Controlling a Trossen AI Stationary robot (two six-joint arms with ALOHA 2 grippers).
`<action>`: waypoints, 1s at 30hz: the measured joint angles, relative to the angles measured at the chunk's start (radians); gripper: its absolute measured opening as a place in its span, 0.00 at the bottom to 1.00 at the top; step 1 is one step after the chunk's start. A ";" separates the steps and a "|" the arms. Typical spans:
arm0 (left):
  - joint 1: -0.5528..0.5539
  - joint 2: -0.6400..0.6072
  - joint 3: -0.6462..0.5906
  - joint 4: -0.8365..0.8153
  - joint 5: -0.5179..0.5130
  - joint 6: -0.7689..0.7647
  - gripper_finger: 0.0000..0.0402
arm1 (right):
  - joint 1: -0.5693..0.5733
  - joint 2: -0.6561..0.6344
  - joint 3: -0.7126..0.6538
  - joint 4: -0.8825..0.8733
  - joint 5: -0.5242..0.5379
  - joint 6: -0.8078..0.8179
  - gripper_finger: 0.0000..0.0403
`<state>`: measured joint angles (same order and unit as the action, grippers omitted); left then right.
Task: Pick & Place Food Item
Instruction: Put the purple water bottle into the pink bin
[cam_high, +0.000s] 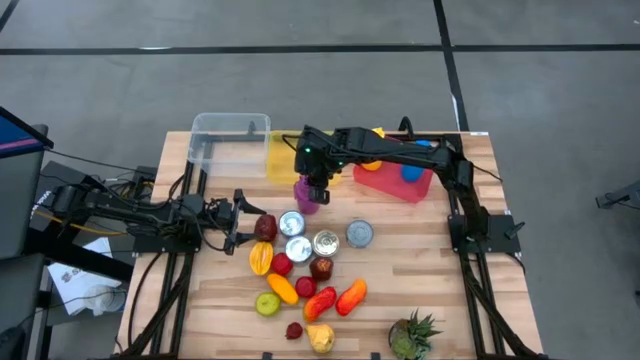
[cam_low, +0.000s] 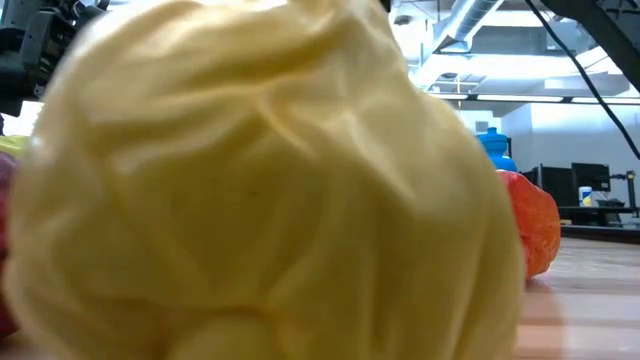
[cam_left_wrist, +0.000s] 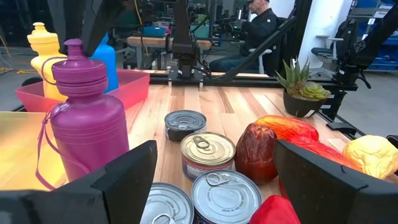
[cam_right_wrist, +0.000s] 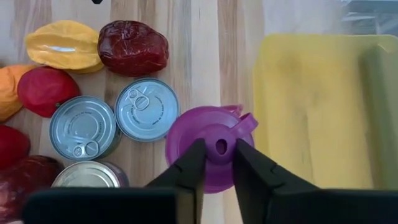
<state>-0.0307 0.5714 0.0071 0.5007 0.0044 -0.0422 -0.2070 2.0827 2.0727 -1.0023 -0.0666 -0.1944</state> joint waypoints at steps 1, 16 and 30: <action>0.000 0.000 0.000 0.000 0.000 0.000 0.78 | 0.000 0.000 0.000 0.000 0.000 0.000 0.12; 0.000 0.000 0.000 0.000 0.000 0.000 0.78 | 0.028 0.001 -0.001 -0.041 0.015 0.011 0.00; 0.000 0.000 0.000 0.000 0.000 0.000 0.78 | 0.043 0.001 -0.001 -0.038 0.019 0.011 0.00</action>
<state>-0.0306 0.5714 0.0071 0.5003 0.0044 -0.0422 -0.1641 2.0834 2.0720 -1.0405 -0.0475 -0.1833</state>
